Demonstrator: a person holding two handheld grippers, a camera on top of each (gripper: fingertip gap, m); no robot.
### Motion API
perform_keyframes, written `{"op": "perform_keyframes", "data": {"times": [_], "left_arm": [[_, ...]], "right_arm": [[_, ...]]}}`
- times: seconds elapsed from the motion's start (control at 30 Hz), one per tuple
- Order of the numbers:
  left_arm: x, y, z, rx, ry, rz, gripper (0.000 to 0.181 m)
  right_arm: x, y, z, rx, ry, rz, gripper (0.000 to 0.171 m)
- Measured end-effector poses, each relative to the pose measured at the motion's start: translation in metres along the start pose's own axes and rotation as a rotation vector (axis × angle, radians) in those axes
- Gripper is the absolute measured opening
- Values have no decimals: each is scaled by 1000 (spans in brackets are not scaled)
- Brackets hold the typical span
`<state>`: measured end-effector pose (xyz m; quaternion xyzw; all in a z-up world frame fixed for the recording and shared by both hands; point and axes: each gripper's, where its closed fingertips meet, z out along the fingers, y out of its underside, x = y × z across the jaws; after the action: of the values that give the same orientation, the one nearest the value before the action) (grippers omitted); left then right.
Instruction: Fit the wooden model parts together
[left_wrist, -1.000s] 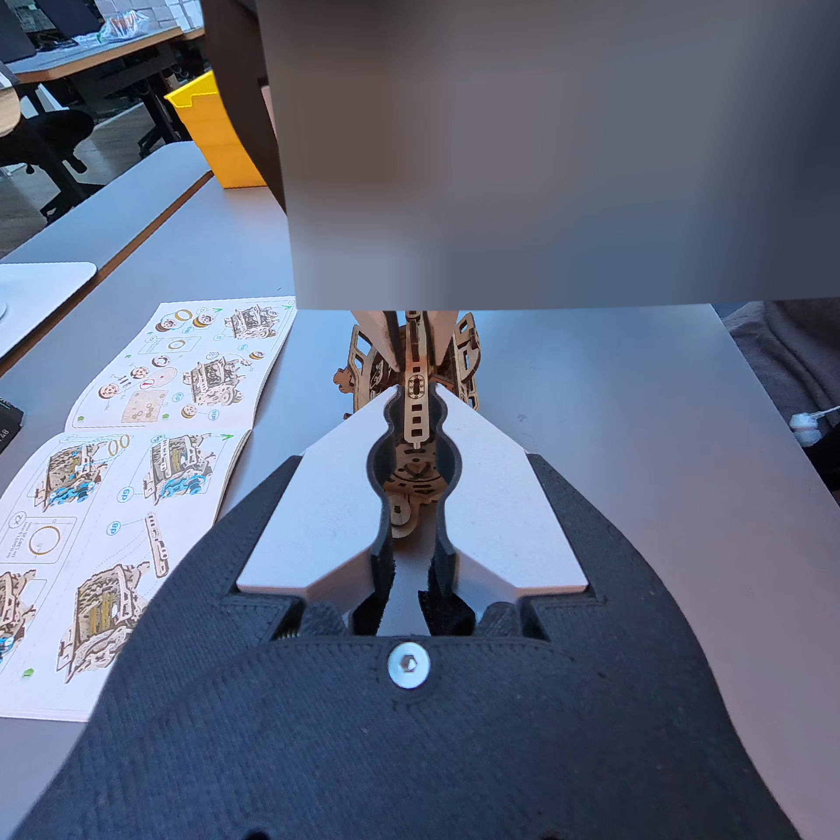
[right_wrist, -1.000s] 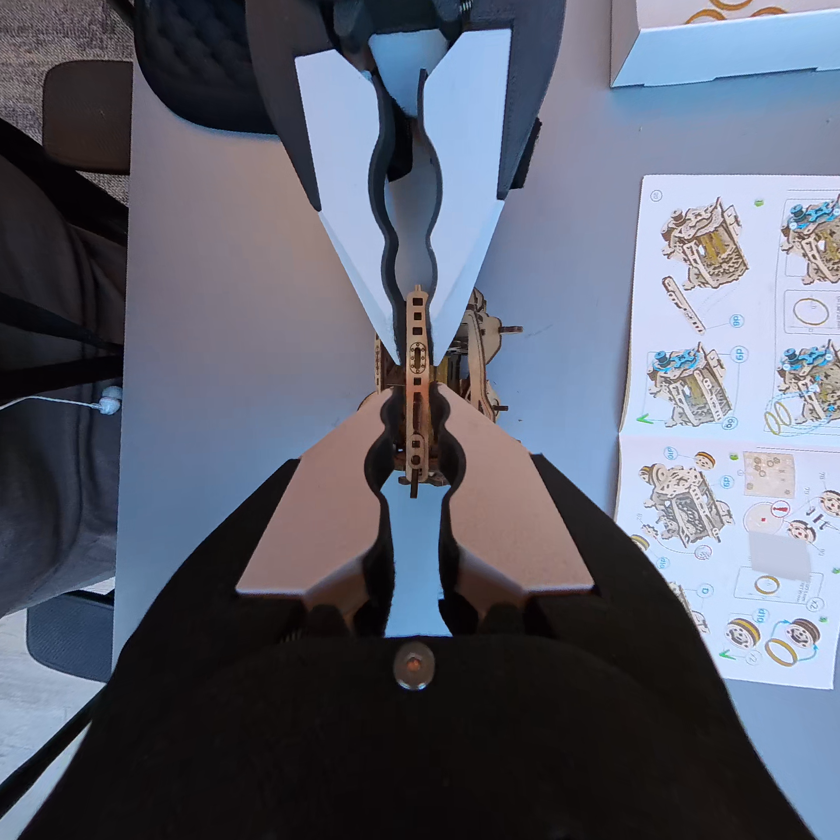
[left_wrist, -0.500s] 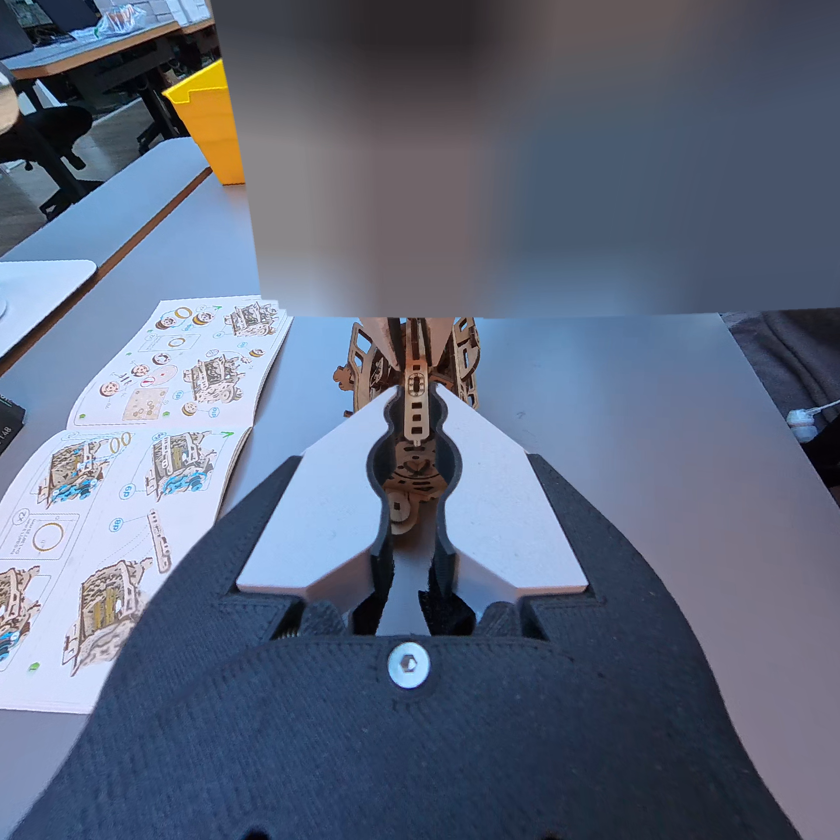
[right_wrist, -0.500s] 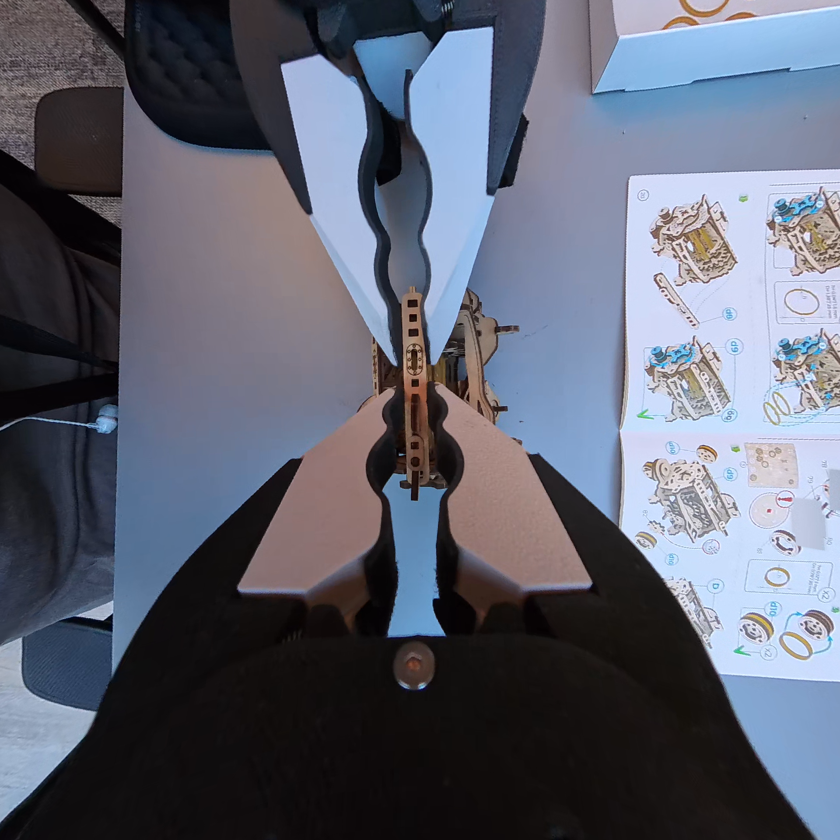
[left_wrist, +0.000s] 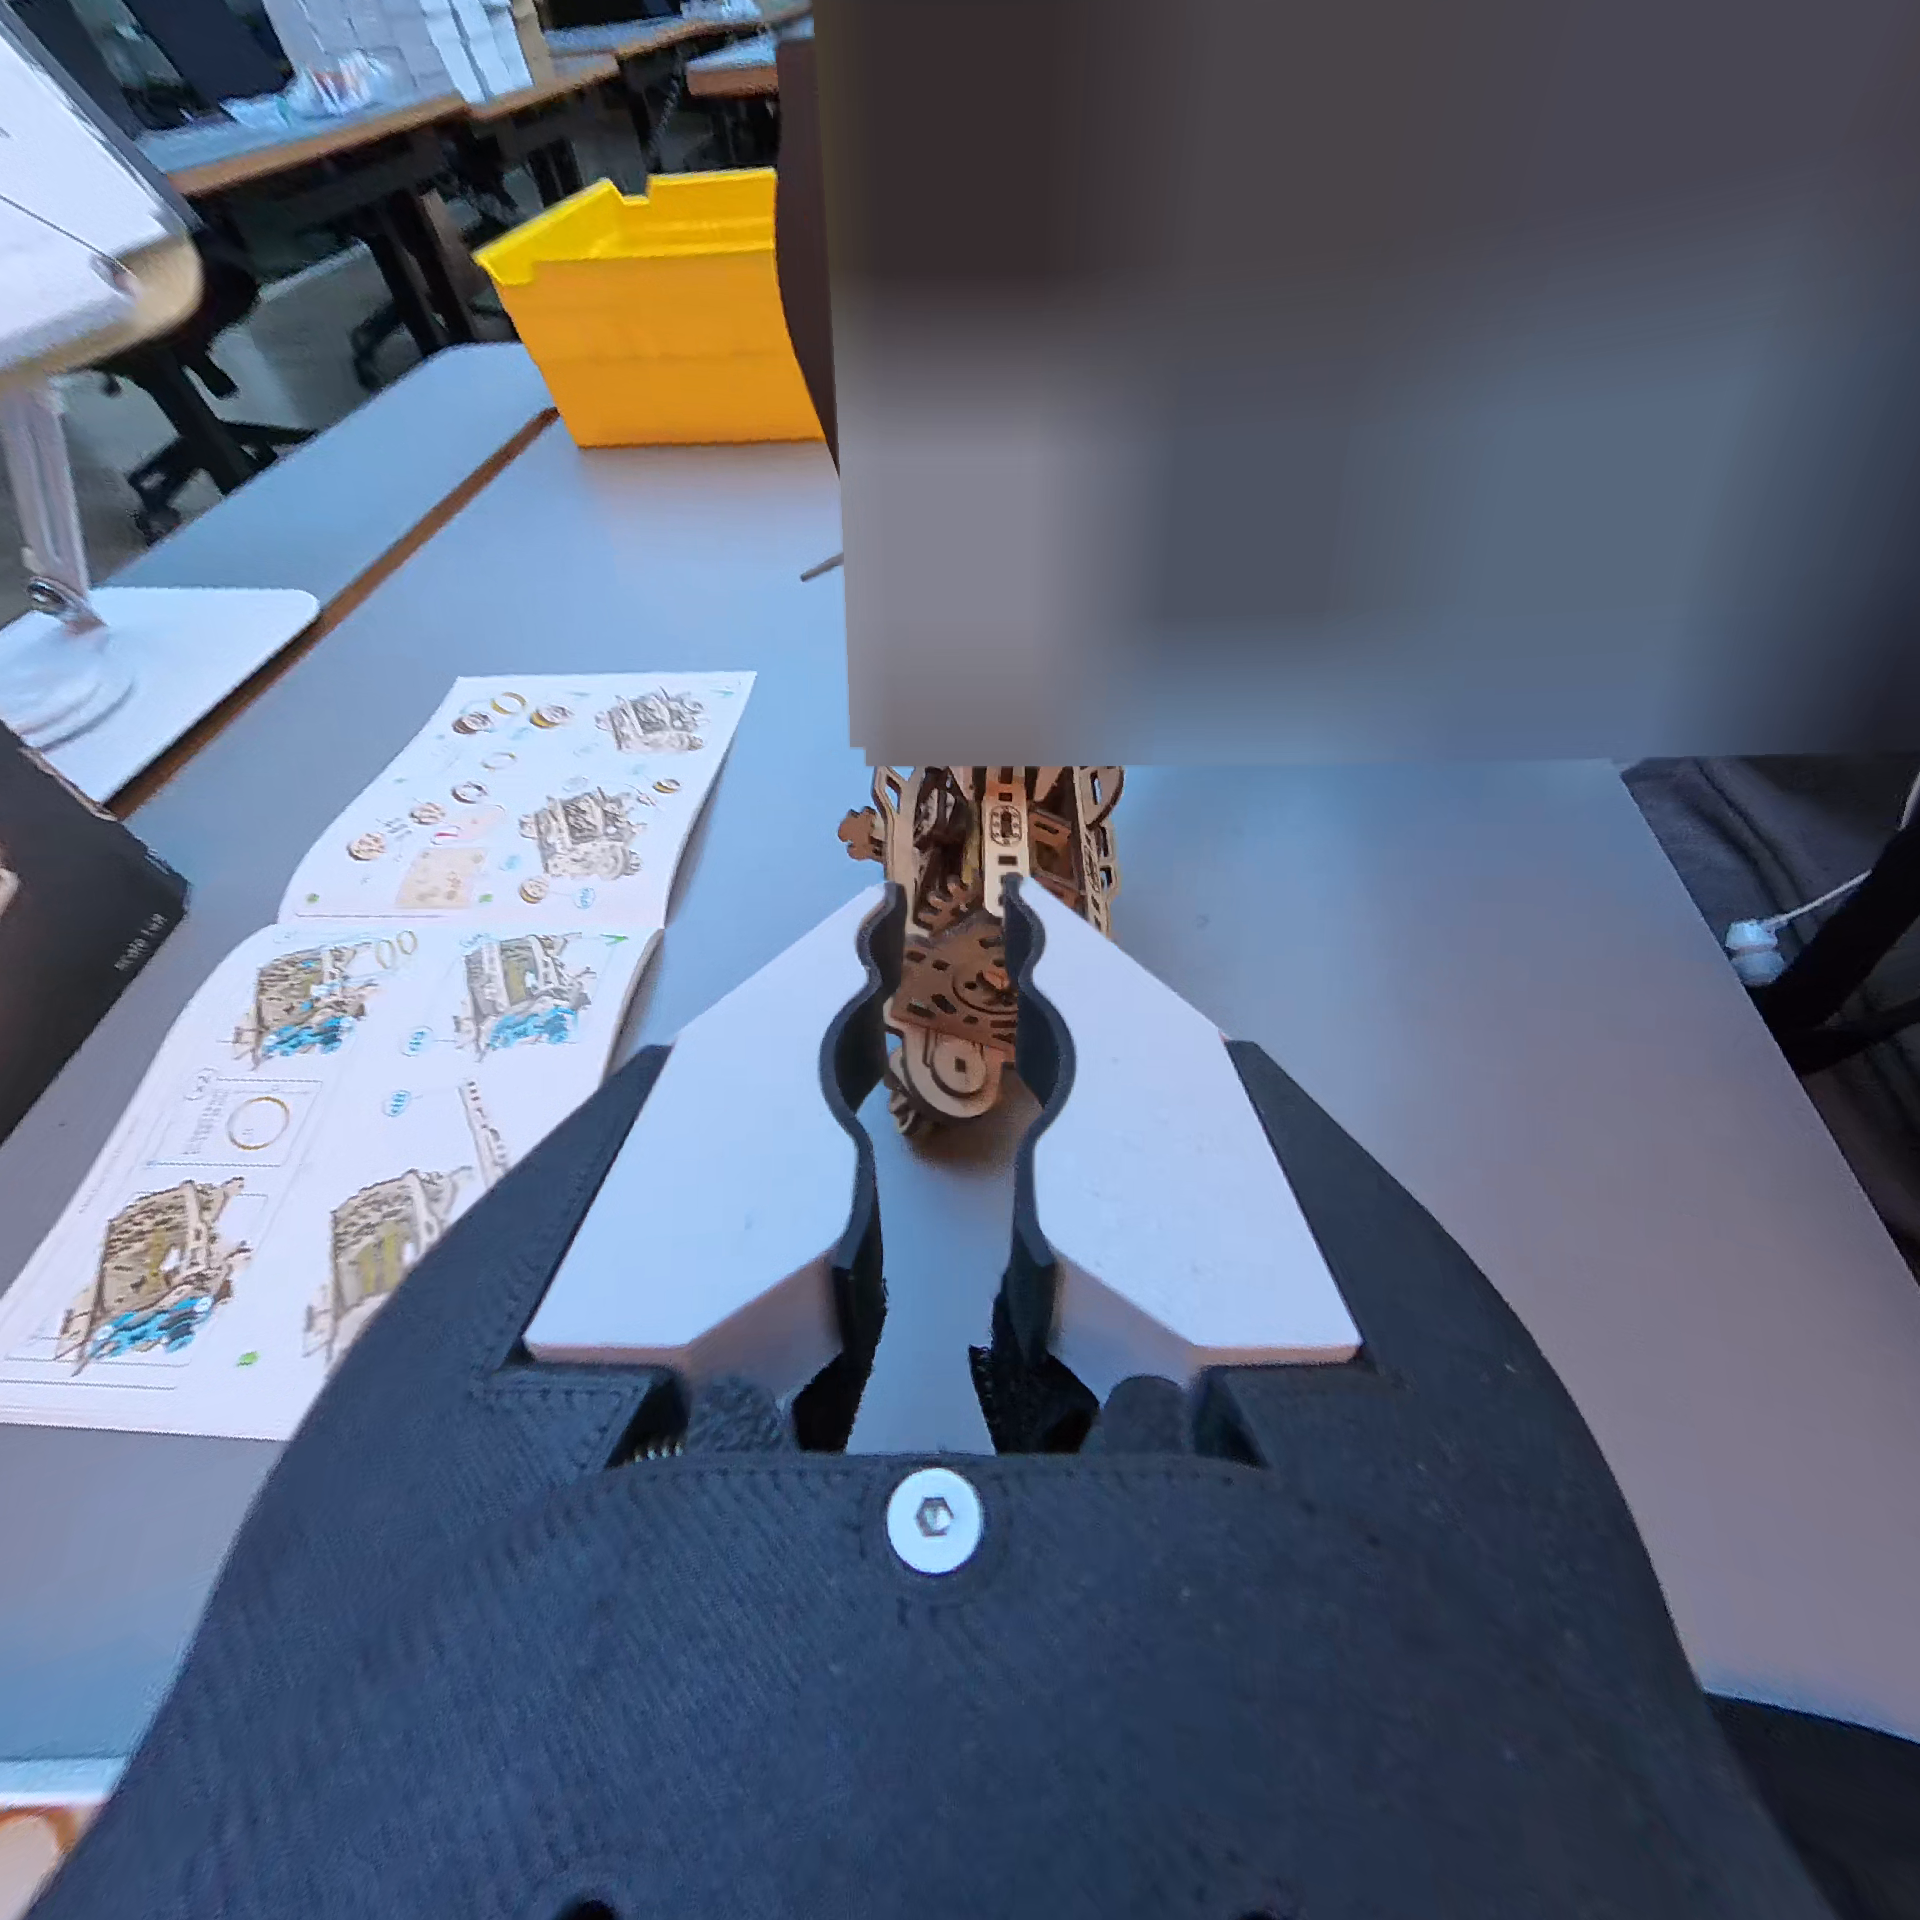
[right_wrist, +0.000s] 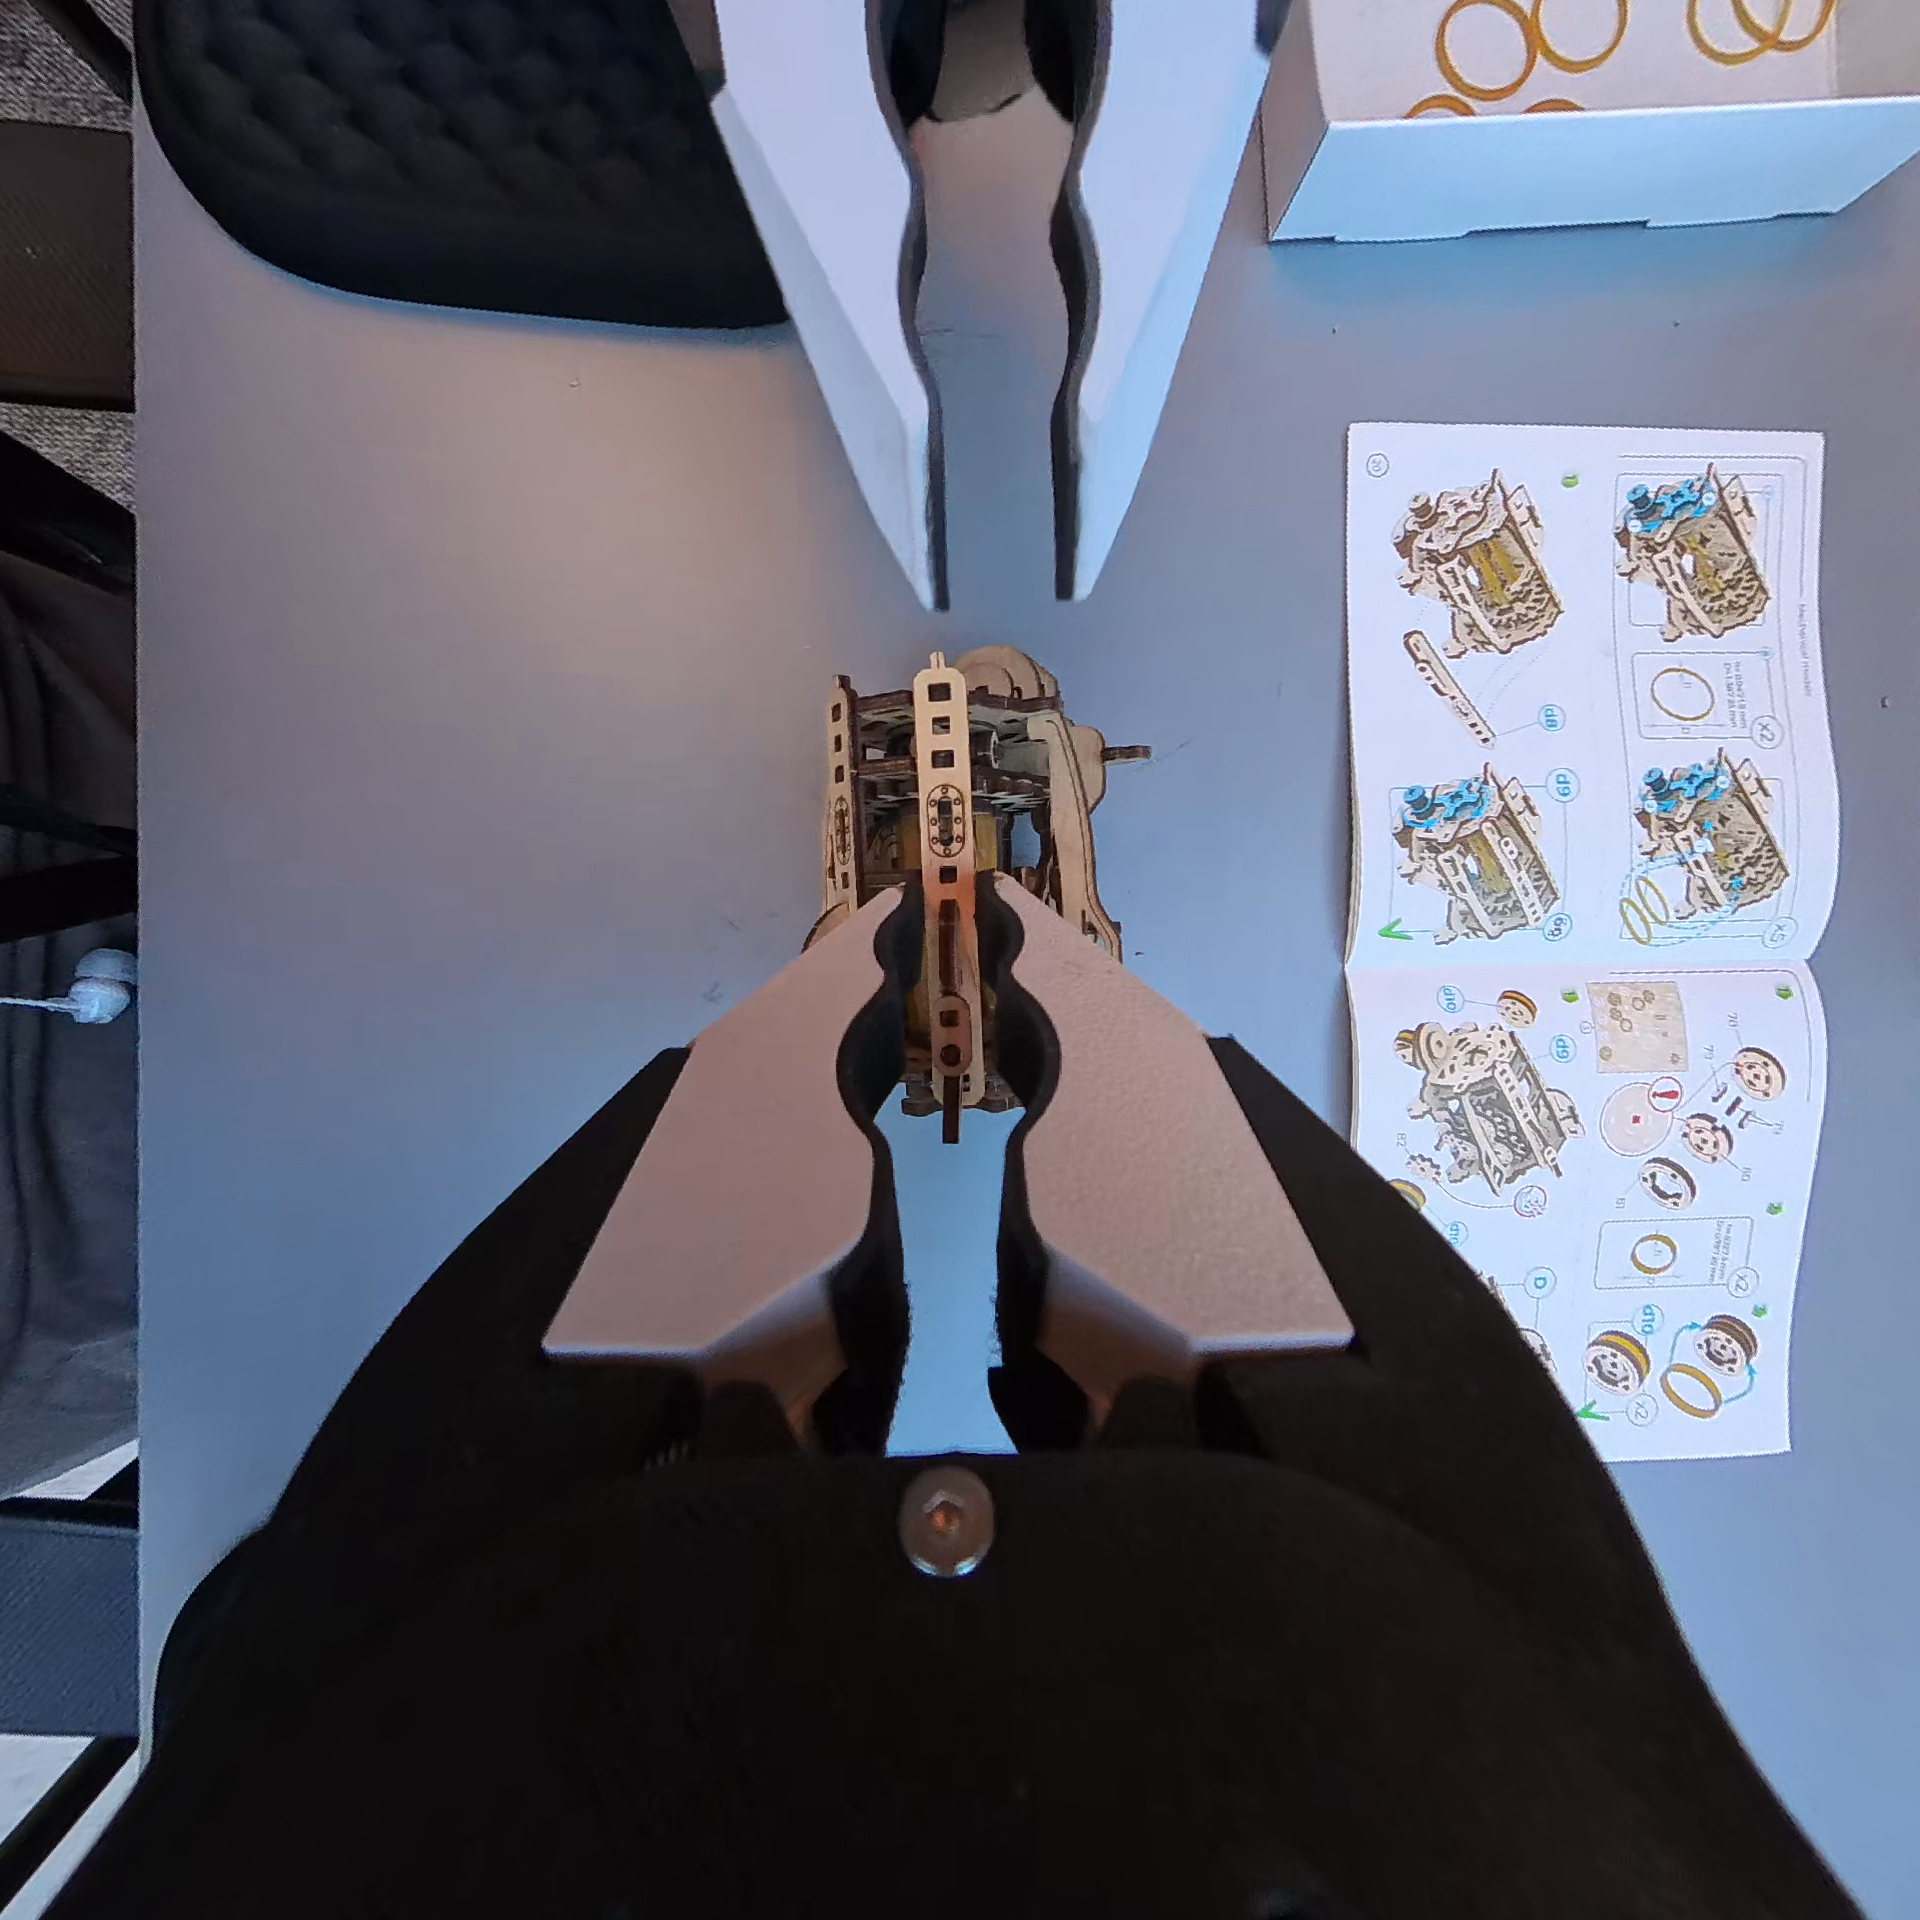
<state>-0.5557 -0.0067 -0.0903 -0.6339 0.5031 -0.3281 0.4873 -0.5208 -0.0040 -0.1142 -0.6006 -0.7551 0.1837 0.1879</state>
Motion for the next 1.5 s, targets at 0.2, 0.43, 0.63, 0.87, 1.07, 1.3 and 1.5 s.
{"op": "perform_keyframes", "data": {"times": [0.2, 0.43, 0.63, 0.87, 1.07, 1.3, 1.5], "left_arm": [[9, 10, 12, -42, 39, -3, 13], [10, 12, 12, -38, 59, -9, 5], [10, 13, 13, -40, 58, -13, 4], [5, 13, 10, -41, 31, -9, 5], [12, 5, 7, -23, 1, 127, 13], [12, 10, 13, -41, -20, 177, 5], [11, 10, 11, -28, -6, 155, 6]], "right_arm": [[0, 0, 0, -1, 9, -7, 9], [-1, -2, 0, 3, 5, -9, 9], [1, -2, -3, 9, 4, -4, 10], [3, -3, -3, 15, 4, -1, 8], [1, -2, -3, 13, -5, 3, 7], [1, -2, -3, 10, -3, 0, 7], [2, -3, -2, 8, -4, -1, 7]]}}
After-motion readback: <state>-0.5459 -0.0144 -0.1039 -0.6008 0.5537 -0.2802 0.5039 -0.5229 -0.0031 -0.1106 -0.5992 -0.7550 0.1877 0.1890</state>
